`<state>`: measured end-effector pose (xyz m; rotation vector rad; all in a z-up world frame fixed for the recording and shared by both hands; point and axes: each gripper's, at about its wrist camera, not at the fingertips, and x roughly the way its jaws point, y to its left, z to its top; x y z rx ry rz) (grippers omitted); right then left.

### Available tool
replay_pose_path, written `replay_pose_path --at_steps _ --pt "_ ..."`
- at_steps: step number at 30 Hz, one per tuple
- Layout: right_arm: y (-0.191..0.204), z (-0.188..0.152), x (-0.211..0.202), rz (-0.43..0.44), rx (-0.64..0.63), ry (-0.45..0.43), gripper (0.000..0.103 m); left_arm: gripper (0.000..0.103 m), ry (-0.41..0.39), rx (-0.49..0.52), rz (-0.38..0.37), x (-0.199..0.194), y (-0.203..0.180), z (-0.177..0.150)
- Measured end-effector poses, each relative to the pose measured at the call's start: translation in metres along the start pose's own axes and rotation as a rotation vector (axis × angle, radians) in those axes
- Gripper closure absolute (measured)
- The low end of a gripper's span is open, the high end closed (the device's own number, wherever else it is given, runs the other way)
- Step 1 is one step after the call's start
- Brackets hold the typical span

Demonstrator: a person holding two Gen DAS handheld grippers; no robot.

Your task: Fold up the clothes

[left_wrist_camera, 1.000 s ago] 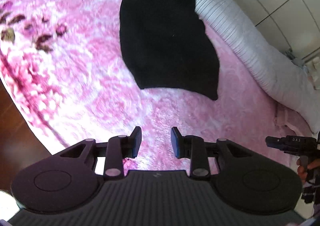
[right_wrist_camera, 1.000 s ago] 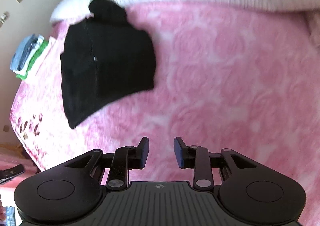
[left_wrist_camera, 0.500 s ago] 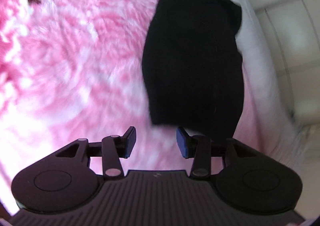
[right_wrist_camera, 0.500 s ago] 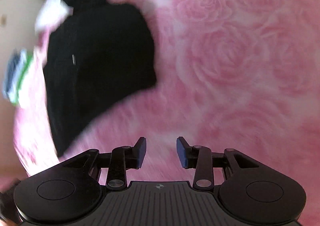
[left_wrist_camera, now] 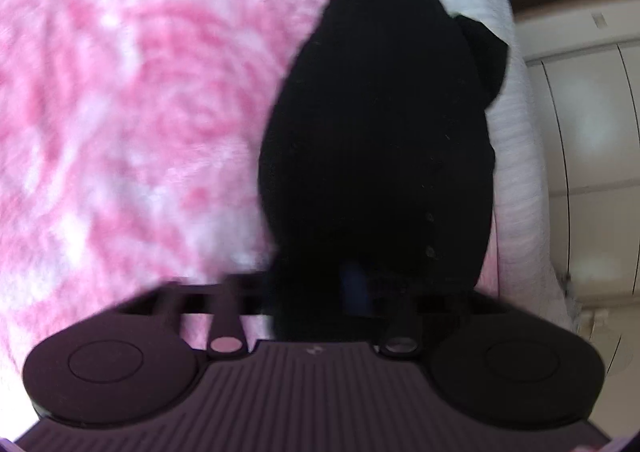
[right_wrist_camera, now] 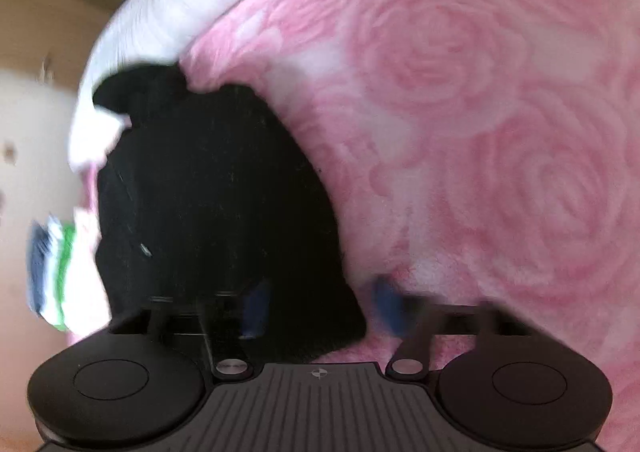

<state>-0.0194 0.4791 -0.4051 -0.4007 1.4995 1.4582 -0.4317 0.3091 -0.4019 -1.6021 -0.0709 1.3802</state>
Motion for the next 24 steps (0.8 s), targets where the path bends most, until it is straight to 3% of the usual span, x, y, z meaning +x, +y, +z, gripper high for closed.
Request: replay_pose_path --at_steps 3,7,10,13,15,19,24 --pt "0.006 0.000 -0.012 0.049 -0.001 -0.009 0.093 0.096 -0.067 0.093 -0.064 -0.030 -0.021 0.003" --pt "0.022 -0.005 -0.078 0.250 -0.036 -0.060 0.094 0.096 -0.218 0.325 -0.126 -0.117 -0.061 -0.005" --pt "0.017 -0.033 -0.124 0.302 -0.082 -0.042 0.094 0.096 -0.198 0.454 -0.021 -0.155 -0.050 -0.042" --pt "-0.017 -0.087 -0.117 0.124 -0.057 0.109 0.093 0.096 -0.033 0.394 0.195 -0.142 0.001 -0.079" --pt "-0.040 -0.119 -0.101 -0.013 -0.010 0.220 0.091 0.097 0.048 0.330 0.275 -0.135 0.034 -0.098" --pt "-0.047 -0.151 -0.104 -0.139 -0.105 0.241 0.072 0.081 0.033 0.238 0.280 -0.144 0.061 -0.118" --pt "-0.035 -0.163 -0.114 -0.190 -0.286 0.193 0.068 0.077 -0.025 0.156 0.252 -0.152 0.073 -0.118"
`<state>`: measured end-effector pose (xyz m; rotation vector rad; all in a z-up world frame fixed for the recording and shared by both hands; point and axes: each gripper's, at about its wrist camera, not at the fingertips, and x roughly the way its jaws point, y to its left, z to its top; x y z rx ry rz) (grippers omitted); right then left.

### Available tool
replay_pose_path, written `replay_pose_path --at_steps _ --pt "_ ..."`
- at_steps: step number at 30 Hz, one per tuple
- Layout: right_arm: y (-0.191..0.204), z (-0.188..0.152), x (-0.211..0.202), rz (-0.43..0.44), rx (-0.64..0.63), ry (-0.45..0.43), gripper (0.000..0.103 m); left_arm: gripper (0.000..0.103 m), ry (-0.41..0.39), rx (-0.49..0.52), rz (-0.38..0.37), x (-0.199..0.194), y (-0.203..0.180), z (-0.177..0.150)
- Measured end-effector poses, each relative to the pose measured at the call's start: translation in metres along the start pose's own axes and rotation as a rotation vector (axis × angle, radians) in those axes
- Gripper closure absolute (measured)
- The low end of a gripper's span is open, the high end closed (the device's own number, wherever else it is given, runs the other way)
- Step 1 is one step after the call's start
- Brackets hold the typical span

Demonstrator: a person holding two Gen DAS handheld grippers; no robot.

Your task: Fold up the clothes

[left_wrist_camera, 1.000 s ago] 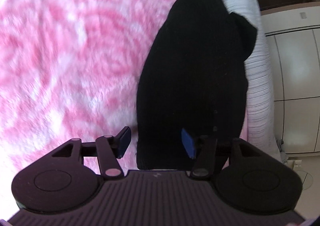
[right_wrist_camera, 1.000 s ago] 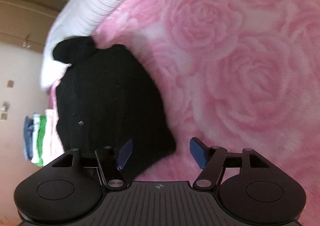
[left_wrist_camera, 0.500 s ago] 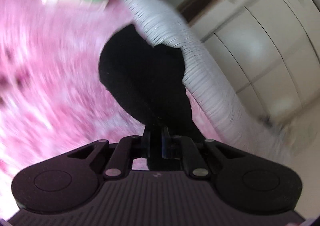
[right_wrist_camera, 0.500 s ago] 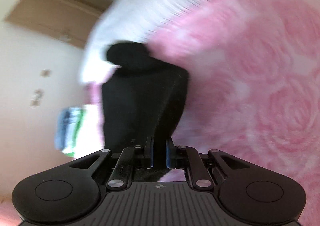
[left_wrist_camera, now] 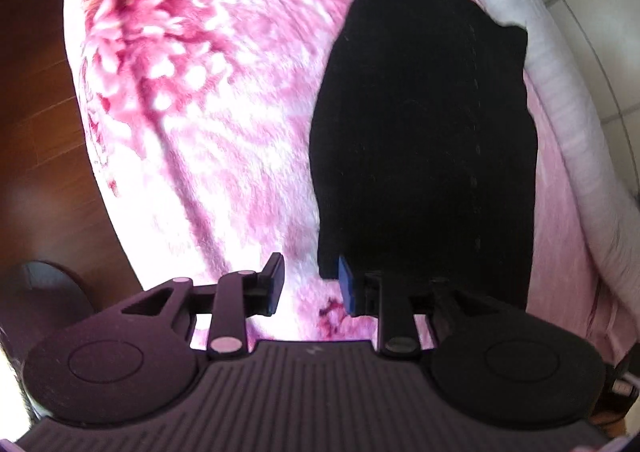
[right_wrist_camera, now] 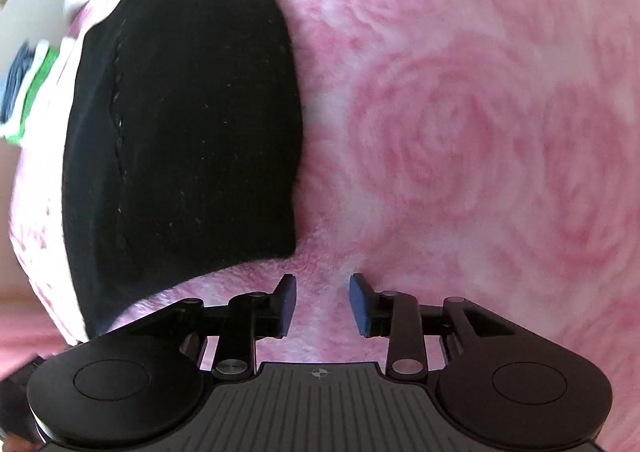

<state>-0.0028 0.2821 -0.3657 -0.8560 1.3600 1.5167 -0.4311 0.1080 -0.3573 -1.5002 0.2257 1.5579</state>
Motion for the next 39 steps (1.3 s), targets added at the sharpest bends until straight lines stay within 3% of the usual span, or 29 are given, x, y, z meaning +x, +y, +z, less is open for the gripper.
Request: replay_pose_path --at_steps 6,10,12,13,14,17,19,21,25,28,31,32,34,36,39 --pt "0.012 0.014 0.015 0.053 -0.014 -0.062 0.060 0.073 -0.055 -0.074 -0.069 0.010 0.004 0.012" --pt "0.002 0.020 0.033 0.136 0.140 -0.082 0.057 0.074 -0.025 -0.165 -0.114 0.041 0.003 0.020" --pt "-0.002 0.026 0.041 0.153 0.210 -0.092 0.058 0.079 -0.021 -0.171 -0.110 0.049 -0.001 0.022" --pt "0.001 0.029 0.042 0.150 0.214 -0.085 0.080 0.095 -0.036 -0.155 -0.114 0.046 -0.004 0.023" --pt "0.005 0.033 0.043 0.140 0.192 -0.070 0.094 0.095 -0.056 -0.136 -0.128 0.040 -0.006 0.025" --pt "0.020 0.043 0.020 0.189 0.108 -0.112 0.095 0.096 -0.170 -0.032 -0.188 0.004 -0.024 0.028" --pt "0.031 0.044 -0.011 0.236 0.026 -0.177 0.095 0.096 -0.237 0.116 -0.182 -0.026 -0.042 0.019" --pt "0.030 0.039 -0.035 0.235 -0.006 -0.205 0.095 0.096 -0.244 0.206 -0.148 -0.040 -0.048 0.000" --pt "0.003 0.009 -0.011 0.098 0.027 -0.098 0.095 0.097 -0.061 0.172 -0.062 -0.012 -0.027 -0.038" --pt "0.000 -0.023 0.009 -0.019 -0.062 0.001 0.095 0.096 0.034 0.200 -0.012 -0.005 -0.016 -0.065" --pt "0.003 -0.042 0.003 -0.052 -0.128 0.001 0.094 0.093 0.094 0.202 0.016 -0.014 -0.007 -0.067" --pt "0.004 -0.044 0.002 -0.063 -0.133 0.006 0.092 0.087 0.116 0.193 0.034 -0.016 -0.004 -0.065" --pt "0.004 -0.045 -0.004 -0.098 -0.146 0.029 0.080 0.088 0.119 0.204 0.085 -0.025 -0.004 -0.059" --pt "0.010 -0.037 -0.011 -0.172 -0.176 0.032 0.067 0.088 0.072 0.237 0.123 -0.038 -0.010 -0.048" --pt "0.027 -0.023 -0.018 -0.273 -0.241 -0.012 0.063 0.086 0.010 0.294 0.125 -0.048 -0.026 -0.031"
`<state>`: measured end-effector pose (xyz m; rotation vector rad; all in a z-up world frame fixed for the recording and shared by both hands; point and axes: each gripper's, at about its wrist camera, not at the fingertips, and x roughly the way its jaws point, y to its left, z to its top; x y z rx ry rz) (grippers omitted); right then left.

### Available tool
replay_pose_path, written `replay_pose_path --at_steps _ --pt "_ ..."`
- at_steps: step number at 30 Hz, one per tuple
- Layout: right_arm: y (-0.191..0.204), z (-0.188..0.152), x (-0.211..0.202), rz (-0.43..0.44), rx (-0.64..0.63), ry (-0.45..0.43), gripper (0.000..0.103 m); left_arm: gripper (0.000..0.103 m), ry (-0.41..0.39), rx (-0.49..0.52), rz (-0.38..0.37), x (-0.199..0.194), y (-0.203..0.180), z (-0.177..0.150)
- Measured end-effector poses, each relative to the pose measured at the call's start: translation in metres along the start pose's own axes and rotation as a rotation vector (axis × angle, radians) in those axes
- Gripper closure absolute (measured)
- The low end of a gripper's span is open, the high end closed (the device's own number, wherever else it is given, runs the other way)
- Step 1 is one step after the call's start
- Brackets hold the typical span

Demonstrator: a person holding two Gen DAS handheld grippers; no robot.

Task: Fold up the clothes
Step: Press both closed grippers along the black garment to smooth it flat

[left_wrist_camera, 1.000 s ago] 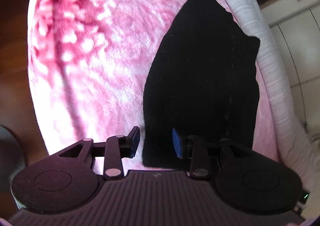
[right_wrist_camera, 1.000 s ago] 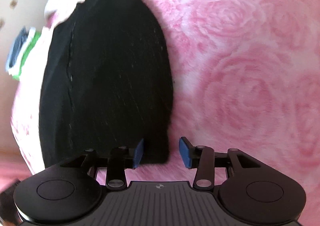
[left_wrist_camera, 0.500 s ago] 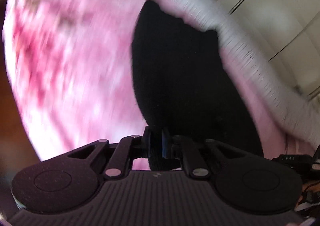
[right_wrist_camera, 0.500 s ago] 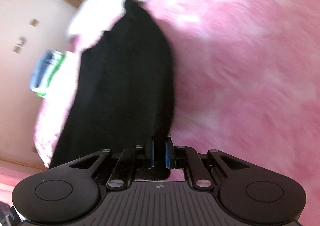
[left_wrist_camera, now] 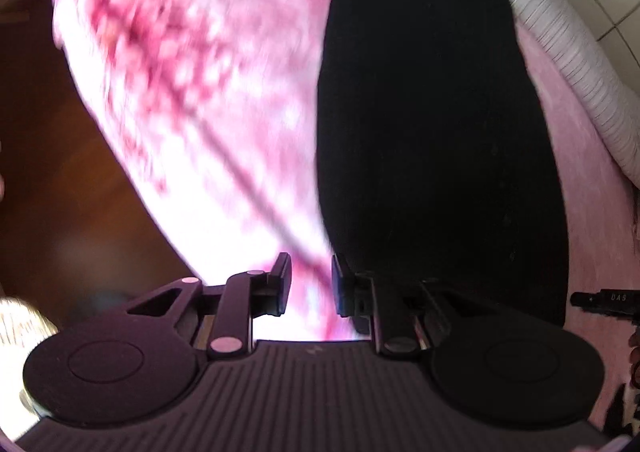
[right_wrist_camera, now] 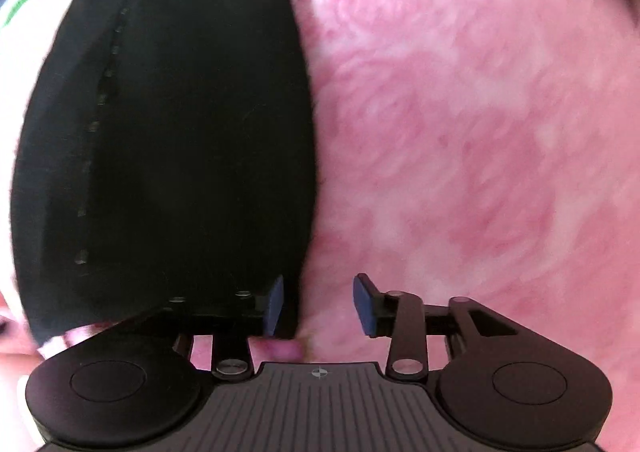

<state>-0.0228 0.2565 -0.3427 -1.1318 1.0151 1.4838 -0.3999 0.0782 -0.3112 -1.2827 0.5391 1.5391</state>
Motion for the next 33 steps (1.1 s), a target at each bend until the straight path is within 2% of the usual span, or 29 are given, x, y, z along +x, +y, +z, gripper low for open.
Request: replay_pose_path --at_steps 2,4,8,12,18,27,30,33 --pt "0.007 0.013 -0.007 -0.027 -0.028 -0.060 0.062 0.086 -0.026 0.049 -0.017 0.006 -0.015 0.016" --pt "0.016 0.026 -0.008 -0.004 -0.041 -0.101 0.062 0.086 -0.042 0.099 -0.036 0.024 -0.037 0.033" --pt "0.040 0.055 0.010 0.038 -0.091 -0.122 0.062 0.086 -0.051 0.173 -0.059 0.066 -0.070 0.060" --pt "0.070 0.090 0.028 0.081 -0.183 -0.186 0.062 0.086 -0.066 0.229 -0.076 0.109 -0.086 0.100" --pt "0.100 0.154 0.064 0.087 -0.272 -0.276 0.062 0.086 -0.104 0.354 -0.091 0.167 -0.102 0.171" --pt "0.131 0.281 0.138 0.071 -0.331 -0.377 0.062 0.086 -0.160 0.456 -0.101 0.249 -0.125 0.291" --pt "0.133 0.325 0.152 0.114 -0.333 -0.387 0.060 0.086 -0.182 0.460 -0.111 0.274 -0.132 0.331" --pt "0.133 0.364 0.155 0.113 -0.347 -0.429 0.059 0.085 -0.208 0.469 -0.122 0.294 -0.142 0.370"
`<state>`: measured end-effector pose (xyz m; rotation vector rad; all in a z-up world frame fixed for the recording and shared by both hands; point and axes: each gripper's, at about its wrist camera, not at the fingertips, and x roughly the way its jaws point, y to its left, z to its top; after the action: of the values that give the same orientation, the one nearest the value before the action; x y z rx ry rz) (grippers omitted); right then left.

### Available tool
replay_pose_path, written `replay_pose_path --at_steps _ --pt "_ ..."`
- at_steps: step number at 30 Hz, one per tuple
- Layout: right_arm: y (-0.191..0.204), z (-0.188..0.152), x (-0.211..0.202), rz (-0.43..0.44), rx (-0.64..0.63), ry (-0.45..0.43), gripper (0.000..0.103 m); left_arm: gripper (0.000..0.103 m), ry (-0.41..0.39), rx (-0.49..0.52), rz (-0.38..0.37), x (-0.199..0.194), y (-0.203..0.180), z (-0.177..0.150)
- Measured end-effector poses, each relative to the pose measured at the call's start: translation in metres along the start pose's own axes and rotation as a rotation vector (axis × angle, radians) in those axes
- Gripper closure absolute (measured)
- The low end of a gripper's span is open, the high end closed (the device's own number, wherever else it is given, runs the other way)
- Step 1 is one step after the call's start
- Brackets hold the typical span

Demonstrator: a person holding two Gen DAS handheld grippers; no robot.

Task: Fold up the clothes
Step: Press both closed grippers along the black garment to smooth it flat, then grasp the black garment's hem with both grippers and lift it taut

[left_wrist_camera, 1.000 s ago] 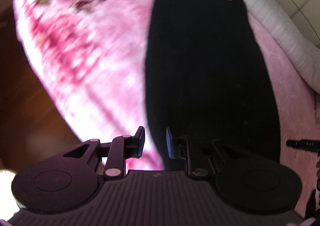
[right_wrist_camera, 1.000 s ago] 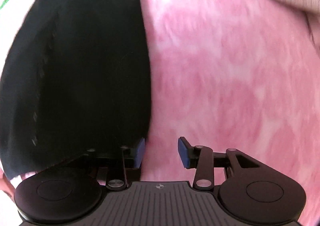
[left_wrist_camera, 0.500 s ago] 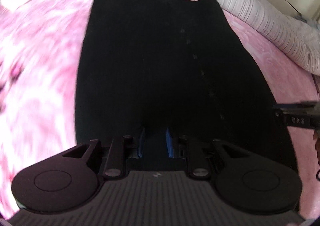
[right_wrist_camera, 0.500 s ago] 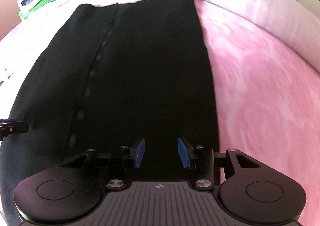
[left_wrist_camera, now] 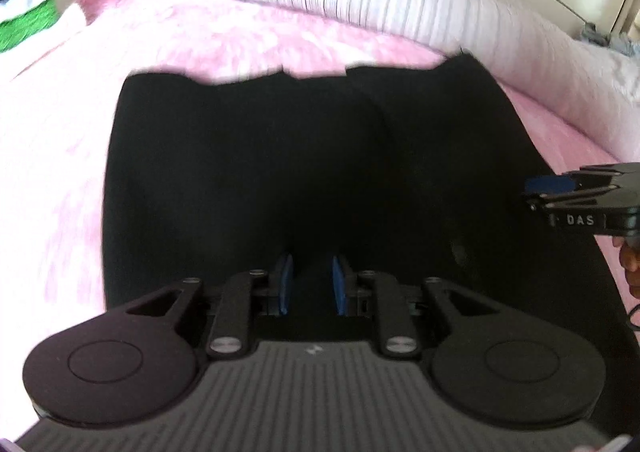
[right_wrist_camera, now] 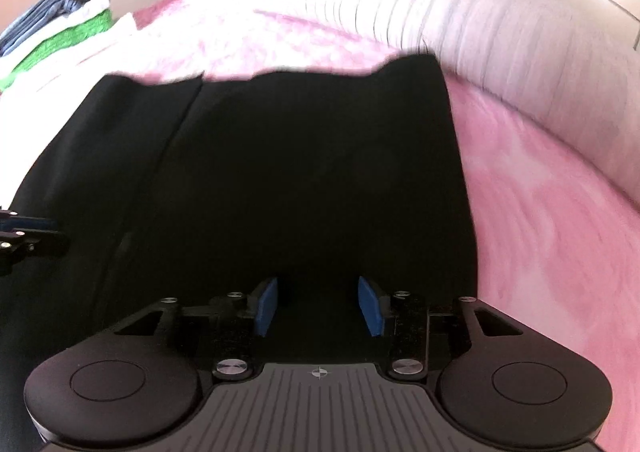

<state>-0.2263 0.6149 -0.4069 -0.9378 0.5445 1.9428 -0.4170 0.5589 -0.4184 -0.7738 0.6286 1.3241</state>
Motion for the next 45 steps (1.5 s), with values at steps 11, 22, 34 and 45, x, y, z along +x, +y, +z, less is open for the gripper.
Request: replay_pose_path --at_steps 11,22,34,45 --pt "-0.039 0.116 0.083 -0.038 0.066 -0.081 0.058 0.084 -0.060 0.013 0.099 0.081 0.036 0.100" --pt "0.017 0.079 0.045 0.019 -0.123 0.058 0.058 0.081 -0.008 0.023 0.104 0.037 0.034 0.053" --pt "0.009 0.020 -0.043 0.018 -0.012 0.131 0.043 0.085 0.029 0.005 0.043 -0.030 0.012 -0.002" --pt "0.043 -0.260 -0.234 -0.049 0.076 0.263 0.043 0.085 0.092 0.022 0.242 -0.206 -0.099 -0.250"
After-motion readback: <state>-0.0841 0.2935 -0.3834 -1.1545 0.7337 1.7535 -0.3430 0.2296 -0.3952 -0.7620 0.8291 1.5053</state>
